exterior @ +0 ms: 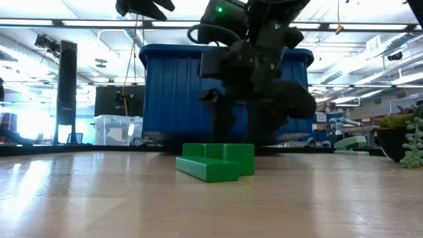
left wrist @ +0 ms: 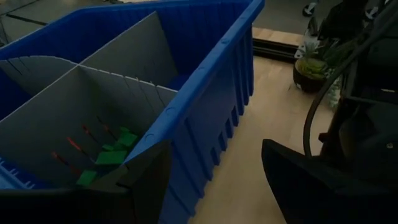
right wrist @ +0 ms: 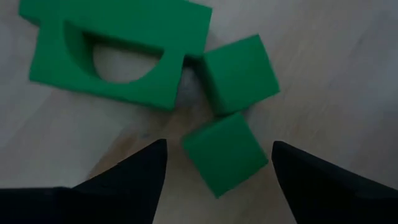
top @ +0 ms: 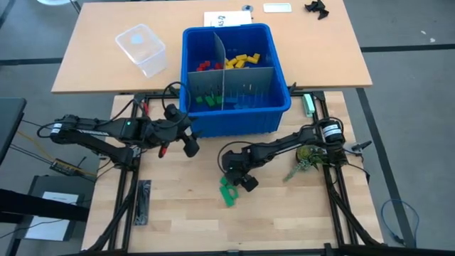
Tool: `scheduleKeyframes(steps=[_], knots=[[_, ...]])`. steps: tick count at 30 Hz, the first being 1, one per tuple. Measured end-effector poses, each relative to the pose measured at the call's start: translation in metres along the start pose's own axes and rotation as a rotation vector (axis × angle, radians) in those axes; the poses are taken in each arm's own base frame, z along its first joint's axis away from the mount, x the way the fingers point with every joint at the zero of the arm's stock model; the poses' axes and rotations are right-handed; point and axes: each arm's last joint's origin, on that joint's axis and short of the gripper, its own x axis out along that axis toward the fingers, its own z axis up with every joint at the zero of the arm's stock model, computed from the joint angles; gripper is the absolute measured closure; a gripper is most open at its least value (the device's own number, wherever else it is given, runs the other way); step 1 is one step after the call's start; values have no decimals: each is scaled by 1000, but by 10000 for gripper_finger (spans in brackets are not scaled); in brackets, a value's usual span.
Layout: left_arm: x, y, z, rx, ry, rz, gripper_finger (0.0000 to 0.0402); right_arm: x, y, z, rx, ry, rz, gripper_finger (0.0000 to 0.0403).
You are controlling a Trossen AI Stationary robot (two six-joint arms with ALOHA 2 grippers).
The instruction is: Sort Items/Unsort Items
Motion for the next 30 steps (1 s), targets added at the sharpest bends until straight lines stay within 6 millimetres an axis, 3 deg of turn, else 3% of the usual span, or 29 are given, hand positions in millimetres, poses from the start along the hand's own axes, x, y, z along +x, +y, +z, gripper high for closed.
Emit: scheduleKeyframes(steps=[4, 11, 18, 24, 30], knots=[[0, 0, 0, 3, 1, -1, 142, 1, 0, 0, 0, 1, 2, 151], [0, 0, 0, 5, 1, -2, 142, 0, 1, 2, 16, -16, -6, 273], [0, 0, 0, 8, 2, -2, 142, -6, 7, 5, 102, 15, -41, 274], [1, 1, 1, 57, -1, 5, 142, -55, 19, 18, 197, -36, -100, 274], [1, 2, 1, 54, -4, 19, 142, -128, 15, 26, 347, -223, -260, 273]])
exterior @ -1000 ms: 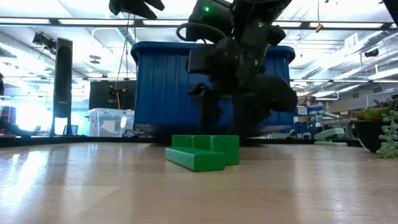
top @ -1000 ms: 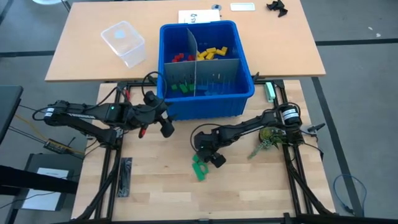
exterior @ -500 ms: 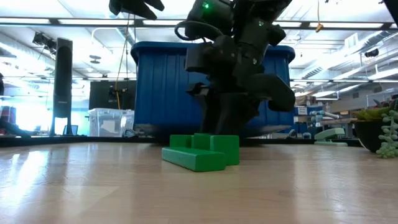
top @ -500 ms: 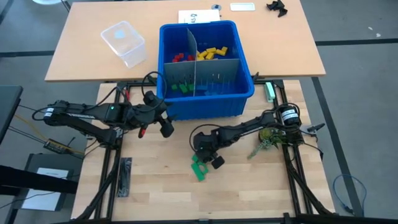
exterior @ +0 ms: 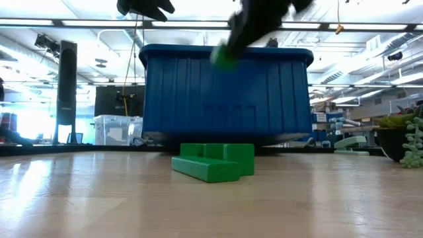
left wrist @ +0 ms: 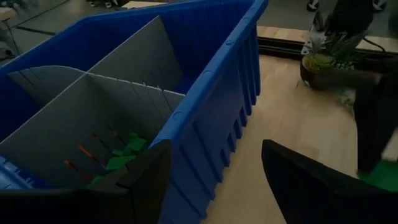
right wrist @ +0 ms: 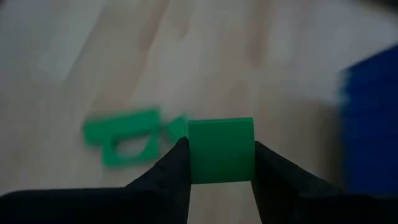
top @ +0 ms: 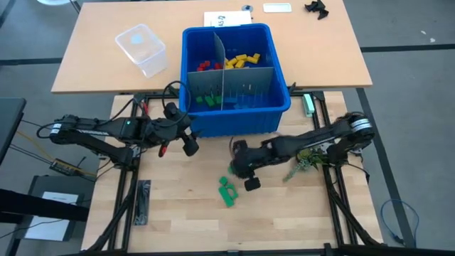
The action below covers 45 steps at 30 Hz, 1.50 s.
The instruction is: Sort Items/Unsort Items
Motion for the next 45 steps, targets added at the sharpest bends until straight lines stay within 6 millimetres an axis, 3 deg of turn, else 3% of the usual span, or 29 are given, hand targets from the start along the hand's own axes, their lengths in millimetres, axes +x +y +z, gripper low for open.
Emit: scheduleKeyframes(steps=[6, 12, 15, 21, 24, 27, 32, 35, 39, 45], knots=[[-9, 5, 13, 7, -97, 40, 142, -58, -44, 18, 202, -267, -223, 274], [-23, 12, 32, -39, -154, 32, 142, -79, -105, 23, 359, -504, -412, 274], [-23, 10, 31, -33, -142, -26, 142, -76, -136, 20, 401, -588, -472, 274], [-22, 9, 31, -30, -133, -50, 142, -48, -191, 2, 448, -639, -540, 274], [-21, 9, 31, -40, -134, -49, 142, -35, -211, -6, 475, -652, -552, 269], [-20, 8, 31, -48, -131, -46, 142, -24, -223, -9, 470, -654, -538, 239], [-19, 7, 30, -47, -125, -44, 142, -11, -227, -7, 437, -627, -534, 170], [-18, 6, 28, -37, -109, -49, 142, -15, -218, -4, 373, -573, -522, 139], [-21, 1, 21, -21, -47, -123, 142, -53, -191, 7, 310, -518, -472, 119], [-19, -25, 6, 34, 71, -246, 142, -119, -126, 9, 232, -399, -307, 123]])
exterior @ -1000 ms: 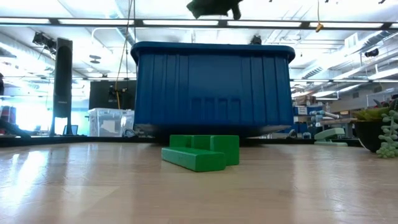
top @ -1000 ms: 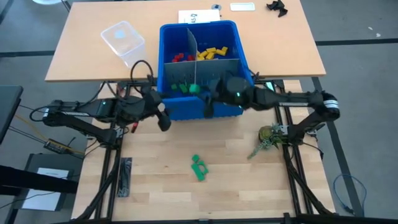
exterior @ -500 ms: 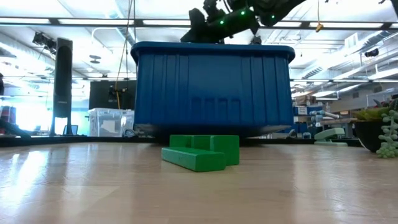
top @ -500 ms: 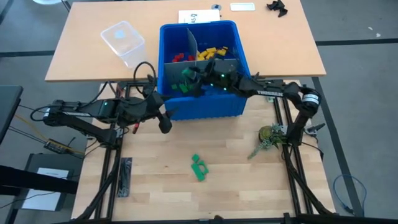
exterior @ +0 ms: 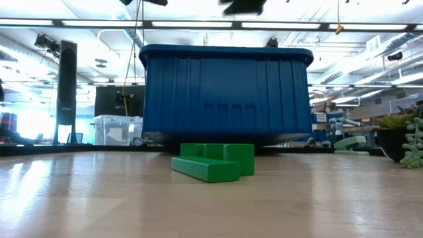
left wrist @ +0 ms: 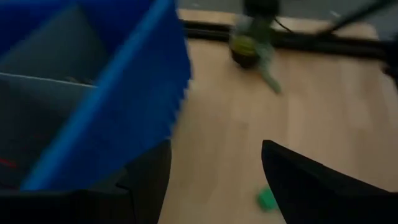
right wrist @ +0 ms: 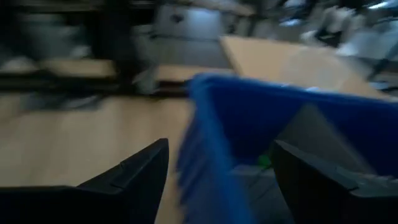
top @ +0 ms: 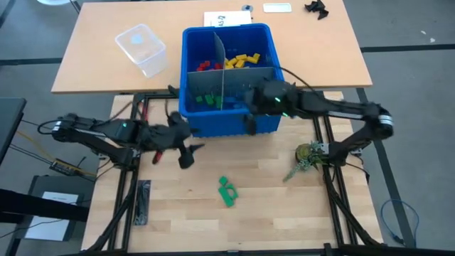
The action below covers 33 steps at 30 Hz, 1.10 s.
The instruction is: Sort Items/Unsort Items
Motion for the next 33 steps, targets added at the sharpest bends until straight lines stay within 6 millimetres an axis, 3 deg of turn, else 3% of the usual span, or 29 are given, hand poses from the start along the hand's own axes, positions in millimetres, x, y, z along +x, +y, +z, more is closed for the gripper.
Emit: scheduleKeyframes(steps=[6, 12, 17, 22, 33], knots=[[38, -37, -17, 133, 133, -88, 142, -49, 42, -1, 44, 106, 167, 133], [93, -64, -44, 291, 311, -162, 142, -62, 72, -8, 24, 197, 200, 140], [133, -80, -65, 435, 376, -273, 143, -56, 89, -15, -28, 229, 146, 143], [159, -91, -80, 524, 388, -351, 143, -45, 98, -29, -55, 271, 125, 143], [212, -75, -114, 567, 529, -420, 143, -35, 103, -49, -26, 323, 118, 147]])
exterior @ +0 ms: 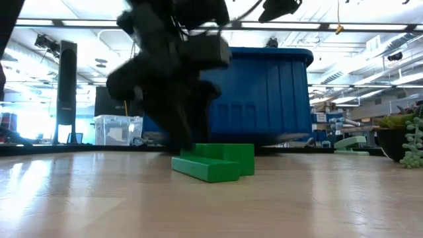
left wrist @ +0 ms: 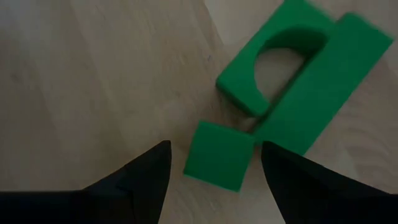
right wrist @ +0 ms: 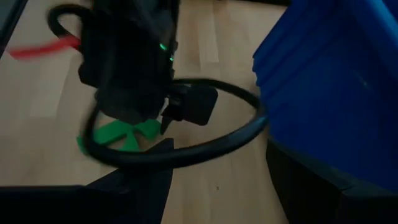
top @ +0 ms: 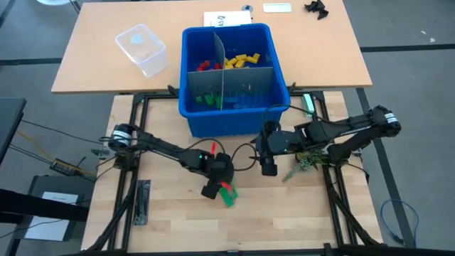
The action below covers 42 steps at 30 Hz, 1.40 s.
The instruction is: Sort Items/Unsort Items
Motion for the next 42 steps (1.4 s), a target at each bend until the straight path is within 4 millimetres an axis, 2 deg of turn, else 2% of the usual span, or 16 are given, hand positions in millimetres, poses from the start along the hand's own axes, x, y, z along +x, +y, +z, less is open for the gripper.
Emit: scheduleKeyframes(steps=[4, 6, 12, 15, 18, 23, 28, 34, 39, 42], knots=[[10, 3, -3, -10, 13, -32, 147, 3, 1, -4, -1, 15, 0, 147], [13, 3, -4, -14, 24, -32, 162, 3, 1, -4, -2, 16, 1, 148], [11, 7, -4, -41, 27, 11, 265, 3, 1, -4, -1, 16, 1, 152], [3, 9, 4, -70, 39, 15, 264, 2, 4, -5, -4, 17, 8, 151], [-13, 11, 16, -83, 48, 19, 264, -1, 7, -7, -13, 30, 18, 154], [-61, 18, 42, -101, -32, 72, 264, -15, 5, -14, -2, 66, 1, 161], [-122, 26, 48, -121, -112, 237, 264, -32, -1, -17, 41, 60, 0, 165], [-201, 50, 30, -234, -250, 532, 264, -38, -3, -17, 57, 47, 0, 166], [-249, 87, 5, -379, -341, 737, 264, -33, -2, -16, 55, 46, -28, 167], [-267, 115, -12, -462, -365, 838, 264, -30, -2, -15, 56, 41, -52, 167]])
